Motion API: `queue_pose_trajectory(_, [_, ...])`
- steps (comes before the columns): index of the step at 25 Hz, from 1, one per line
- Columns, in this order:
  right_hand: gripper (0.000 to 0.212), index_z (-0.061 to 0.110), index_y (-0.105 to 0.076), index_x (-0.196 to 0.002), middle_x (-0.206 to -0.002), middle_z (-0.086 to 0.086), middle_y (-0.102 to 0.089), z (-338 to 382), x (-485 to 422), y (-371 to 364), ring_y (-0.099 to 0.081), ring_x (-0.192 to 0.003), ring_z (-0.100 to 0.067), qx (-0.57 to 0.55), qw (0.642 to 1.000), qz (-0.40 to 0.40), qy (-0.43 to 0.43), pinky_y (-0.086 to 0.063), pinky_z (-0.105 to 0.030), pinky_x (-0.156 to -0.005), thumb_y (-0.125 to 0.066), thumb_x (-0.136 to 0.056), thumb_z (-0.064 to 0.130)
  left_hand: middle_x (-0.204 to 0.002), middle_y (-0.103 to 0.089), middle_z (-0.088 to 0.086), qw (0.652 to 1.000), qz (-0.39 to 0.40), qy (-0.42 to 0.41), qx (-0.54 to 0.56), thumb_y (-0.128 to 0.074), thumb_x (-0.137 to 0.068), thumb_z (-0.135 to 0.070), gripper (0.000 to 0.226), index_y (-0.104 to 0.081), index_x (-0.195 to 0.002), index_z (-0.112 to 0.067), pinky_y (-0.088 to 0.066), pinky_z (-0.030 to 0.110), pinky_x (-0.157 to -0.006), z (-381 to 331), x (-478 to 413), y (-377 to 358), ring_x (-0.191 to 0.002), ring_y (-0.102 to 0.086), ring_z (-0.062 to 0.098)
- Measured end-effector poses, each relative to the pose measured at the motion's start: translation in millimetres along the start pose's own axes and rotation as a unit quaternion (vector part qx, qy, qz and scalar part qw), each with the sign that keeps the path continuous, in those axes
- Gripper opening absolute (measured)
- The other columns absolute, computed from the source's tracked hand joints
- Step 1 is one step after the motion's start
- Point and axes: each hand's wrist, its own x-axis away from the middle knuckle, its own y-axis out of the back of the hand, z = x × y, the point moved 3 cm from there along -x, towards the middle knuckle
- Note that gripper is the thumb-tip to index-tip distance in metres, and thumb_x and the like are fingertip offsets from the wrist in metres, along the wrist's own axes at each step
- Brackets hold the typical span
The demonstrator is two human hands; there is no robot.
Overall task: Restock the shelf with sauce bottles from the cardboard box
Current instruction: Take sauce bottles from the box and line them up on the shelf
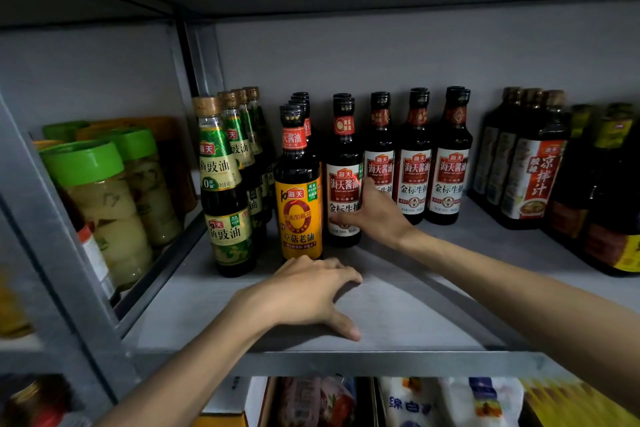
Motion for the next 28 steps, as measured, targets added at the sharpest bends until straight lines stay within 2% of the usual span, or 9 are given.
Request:
queue_pose_trajectory(4, [0.067, 0.005, -0.040, -0.133, -0.134, -0.012, -0.059, 0.1, 1.0, -2.9, -0.057, -0.124, -0.023, -0.006, 1.000, 0.006, -0.005, -0.043, -0.024, -0.097, -0.079, -0.081, 0.020, -0.149, -0.042, -0.004, 1.000, 0.001, 0.005, 0.002, -0.066, -0.074, -0.069, 0.085, -0.035, -0.146, -0.038, -0.038, 0.039, -0.103, -0.4, 1.9, 1.1, -0.128, -0.046, 0.024])
queue_pose_trajectory(10, [0.069, 0.006, -0.037, -0.138, -0.138, -0.012, -0.056, 4.7, 7.2, -4.1, -0.054, -0.129, -0.024, -0.006, 1.000, 0.012, -0.022, -0.043, -0.037, -0.108, -0.076, -0.084, 0.022, -0.152, -0.039, -0.009, 1.000, -0.005, 0.014, 0.013, -0.067, -0.074, -0.067, 0.085, -0.034, -0.147, -0.039, -0.034, 0.039, -0.105, -2.5, 4.6, 0.7, -0.132, -0.042, 0.023])
queue_pose_trajectory(13, [0.069, 0.008, -0.039, -0.136, -0.138, -0.010, -0.057, 4.8, 13.8, -2.8, -0.054, -0.128, -0.022, 0.011, 0.999, 0.022, -0.039, -0.042, -0.037, -0.110, -0.078, -0.081, 0.024, -0.150, -0.041, -0.010, 1.000, -0.013, 0.013, 0.014, -0.066, -0.072, -0.070, 0.085, -0.035, -0.146, -0.040, -0.036, 0.039, -0.105, -0.1, 3.3, -0.5, -0.132, -0.043, 0.021])
queue_pose_trajectory(17, [0.064, 0.011, -0.046, -0.130, -0.131, -0.006, -0.062, 3.9, 38.8, 13.8, -0.059, -0.122, -0.022, 0.053, 0.997, 0.021, -0.057, -0.045, -0.034, -0.105, -0.080, -0.078, 0.027, -0.146, -0.046, -0.013, 0.999, -0.024, 0.024, 0.024, -0.067, -0.068, -0.072, 0.084, -0.039, -0.142, -0.041, -0.041, 0.039, -0.102, 3.5, 3.5, -3.3, -0.130, -0.047, 0.017])
queue_pose_trajectory(19, [0.052, 0.013, -0.051, -0.118, -0.111, 0.003, -0.068, 4.7, 60.9, 28.5, -0.065, -0.104, -0.015, 0.075, 0.996, 0.014, -0.049, -0.050, -0.028, -0.090, -0.079, -0.076, 0.027, -0.146, -0.049, -0.013, 0.998, -0.037, 0.032, 0.039, -0.071, -0.069, -0.067, 0.082, -0.042, -0.141, -0.040, -0.041, 0.036, -0.102, 1.2, 7.2, -2.1, -0.131, -0.048, 0.015])
queue_pose_trajectory(21, [0.045, 0.012, -0.052, -0.115, -0.096, 0.004, -0.066, 4.7, 87.6, 48.4, -0.064, -0.089, -0.012, 0.075, 0.996, -0.003, -0.050, -0.050, -0.023, -0.078, -0.077, -0.078, 0.021, -0.145, -0.051, -0.012, 0.993, -0.065, 0.042, 0.090, -0.075, -0.074, -0.058, 0.077, -0.044, -0.141, -0.035, -0.043, 0.033, -0.102, -9.6, 8.9, 1.0, -0.129, -0.050, 0.013])
queue_pose_trajectory(23, [0.043, 0.012, -0.052, -0.120, -0.094, 0.001, -0.064, 2.5, 117.8, 73.0, -0.063, -0.085, -0.011, 0.050, 0.998, -0.014, -0.047, -0.049, -0.015, -0.072, -0.074, -0.083, 0.015, -0.140, -0.056, -0.008, 0.978, -0.116, 0.040, 0.171, -0.073, -0.080, -0.050, 0.066, -0.049, -0.138, -0.032, -0.047, 0.033, -0.099, -32.6, 4.4, 4.9, -0.121, -0.055, 0.010])
queue_pose_trajectory(25, [0.038, 0.012, -0.055, -0.121, -0.094, 0.001, -0.066, -6.4, 150.4, 102.7, -0.062, -0.084, -0.013, 0.050, 0.997, -0.040, -0.038, -0.049, -0.021, -0.076, -0.070, -0.086, 0.012, -0.132, -0.061, -0.009, 0.962, -0.180, 0.031, 0.200, -0.069, -0.084, -0.048, 0.051, -0.053, -0.131, -0.036, -0.050, 0.032, -0.093, -68.5, -3.3, 9.1, -0.111, -0.059, 0.007])
queue_pose_trajectory(28, [0.022, 0.018, -0.064, -0.105, -0.085, 0.000, -0.069, -36.7, 214.1, 160.0, -0.064, -0.079, -0.014, 0.057, 0.993, -0.083, -0.056, -0.049, -0.030, -0.079, -0.063, -0.086, 0.008, -0.115, -0.064, -0.015, 0.948, -0.256, -0.004, 0.189, -0.065, -0.088, -0.038, 0.033, -0.059, -0.120, -0.036, -0.044, 0.027, -0.081, -151.1, -13.0, 12.1, -0.096, -0.056, 0.005])
